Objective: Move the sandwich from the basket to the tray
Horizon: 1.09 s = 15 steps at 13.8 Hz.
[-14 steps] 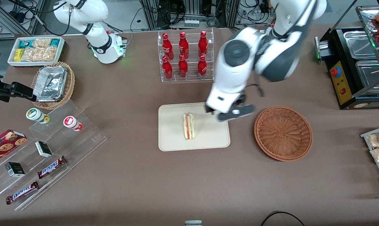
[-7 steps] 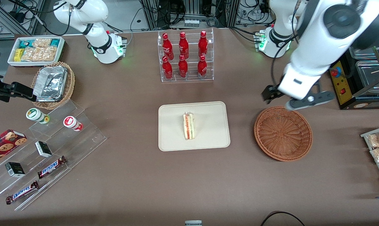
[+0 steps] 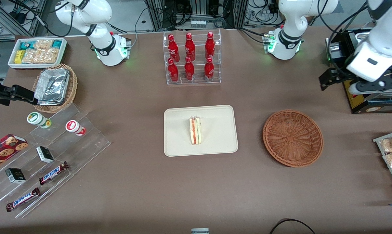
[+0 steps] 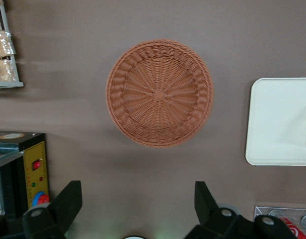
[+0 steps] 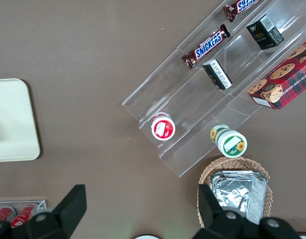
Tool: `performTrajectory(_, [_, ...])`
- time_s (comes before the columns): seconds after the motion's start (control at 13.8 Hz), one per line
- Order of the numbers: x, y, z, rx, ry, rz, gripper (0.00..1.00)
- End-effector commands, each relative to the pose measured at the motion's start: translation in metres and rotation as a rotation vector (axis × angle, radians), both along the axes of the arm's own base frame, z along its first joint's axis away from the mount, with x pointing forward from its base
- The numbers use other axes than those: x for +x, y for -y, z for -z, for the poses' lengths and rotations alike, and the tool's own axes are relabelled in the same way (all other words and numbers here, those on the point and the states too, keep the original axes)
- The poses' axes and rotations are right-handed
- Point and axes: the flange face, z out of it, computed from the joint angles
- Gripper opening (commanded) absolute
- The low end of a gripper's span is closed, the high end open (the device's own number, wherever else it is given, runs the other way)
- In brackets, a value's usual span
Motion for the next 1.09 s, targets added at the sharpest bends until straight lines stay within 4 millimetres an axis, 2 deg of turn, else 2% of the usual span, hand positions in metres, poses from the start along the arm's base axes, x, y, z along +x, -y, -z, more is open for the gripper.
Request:
performTrajectory(0.0, [0.008, -0.017, -0.009, -0.019, 0.004, -0.014, 1.0])
performTrajectory(0.15, [0.016, -0.023, -0.015, -0.069, 0.021, -0.023, 1.0])
performTrajectory(0.22, [0.021, -0.036, -0.018, -0.097, 0.031, 0.001, 1.0])
performTrajectory(0.29, [0.027, -0.041, -0.021, -0.098, 0.038, 0.054, 1.0])
performTrajectory(0.44, [0.028, -0.048, -0.02, -0.088, 0.033, 0.079, 1.0])
performTrajectory(0.65, [0.034, -0.044, -0.016, -0.068, 0.031, 0.048, 1.0])
performTrajectory(0.8, [0.034, -0.046, -0.029, -0.051, 0.051, 0.059, 1.0])
performTrajectory(1.02, [0.038, -0.041, -0.026, -0.046, 0.046, 0.067, 1.0])
